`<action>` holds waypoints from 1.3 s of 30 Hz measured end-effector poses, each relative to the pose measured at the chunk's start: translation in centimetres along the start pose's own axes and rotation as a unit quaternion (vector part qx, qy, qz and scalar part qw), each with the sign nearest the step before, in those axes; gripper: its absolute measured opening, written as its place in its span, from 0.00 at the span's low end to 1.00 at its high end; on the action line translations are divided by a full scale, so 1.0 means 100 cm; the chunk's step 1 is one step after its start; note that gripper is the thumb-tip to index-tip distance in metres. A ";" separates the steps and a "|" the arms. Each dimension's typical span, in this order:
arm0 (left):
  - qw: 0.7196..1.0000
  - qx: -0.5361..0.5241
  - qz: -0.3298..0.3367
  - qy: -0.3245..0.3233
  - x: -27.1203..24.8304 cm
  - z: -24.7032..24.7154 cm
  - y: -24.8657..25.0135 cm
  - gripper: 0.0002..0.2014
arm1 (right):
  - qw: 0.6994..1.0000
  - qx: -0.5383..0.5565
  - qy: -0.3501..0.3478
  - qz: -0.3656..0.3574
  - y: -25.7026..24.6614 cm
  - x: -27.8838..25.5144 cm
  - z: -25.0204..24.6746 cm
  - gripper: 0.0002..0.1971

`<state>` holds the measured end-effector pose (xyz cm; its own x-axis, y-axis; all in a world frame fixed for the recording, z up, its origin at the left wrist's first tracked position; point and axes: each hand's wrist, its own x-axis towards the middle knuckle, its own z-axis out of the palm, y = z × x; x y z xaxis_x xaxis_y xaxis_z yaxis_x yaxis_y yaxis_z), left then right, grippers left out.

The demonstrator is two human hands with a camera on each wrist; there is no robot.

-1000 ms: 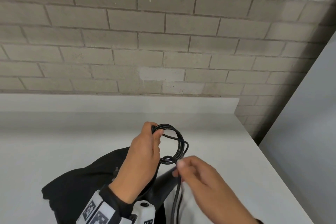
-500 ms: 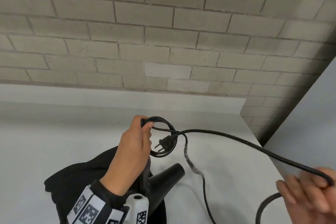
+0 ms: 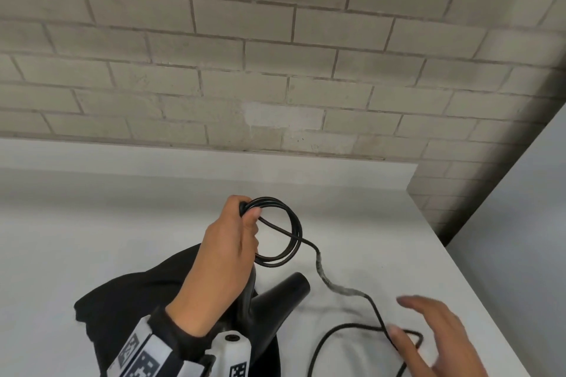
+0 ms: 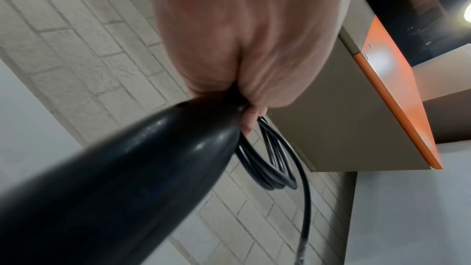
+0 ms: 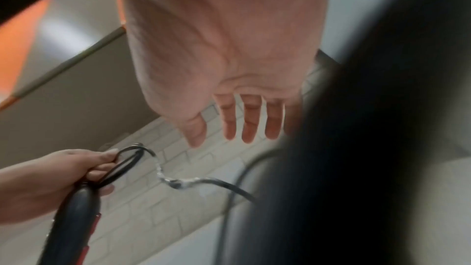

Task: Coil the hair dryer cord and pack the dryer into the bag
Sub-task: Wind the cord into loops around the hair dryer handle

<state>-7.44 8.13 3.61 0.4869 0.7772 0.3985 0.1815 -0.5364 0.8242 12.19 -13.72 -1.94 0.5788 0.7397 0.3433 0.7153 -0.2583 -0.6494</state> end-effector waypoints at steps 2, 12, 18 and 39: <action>1.000 0.005 0.005 -0.007 -0.002 0.002 0.004 0.08 | 0.998 -0.004 0.003 -0.057 -0.017 0.009 0.010 0.16; 0.999 0.031 0.021 -0.011 -0.009 0.002 0.014 0.12 | 0.979 0.069 -0.095 -0.165 -0.104 0.049 0.029 0.06; 0.994 -0.006 0.077 -0.078 -0.018 0.001 0.024 0.18 | 0.951 0.071 -0.029 -0.300 -0.139 0.069 -0.001 0.03; 0.994 -0.081 0.070 0.015 -0.029 0.019 0.016 0.18 | 0.902 0.375 -0.209 -0.048 -0.102 0.083 0.035 0.21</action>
<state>-6.91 4.40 2.97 0.4712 0.7097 0.5237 -0.0270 -0.5819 0.8128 8.37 -2.75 5.16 0.2181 0.9462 0.2393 0.1981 0.1971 -0.9601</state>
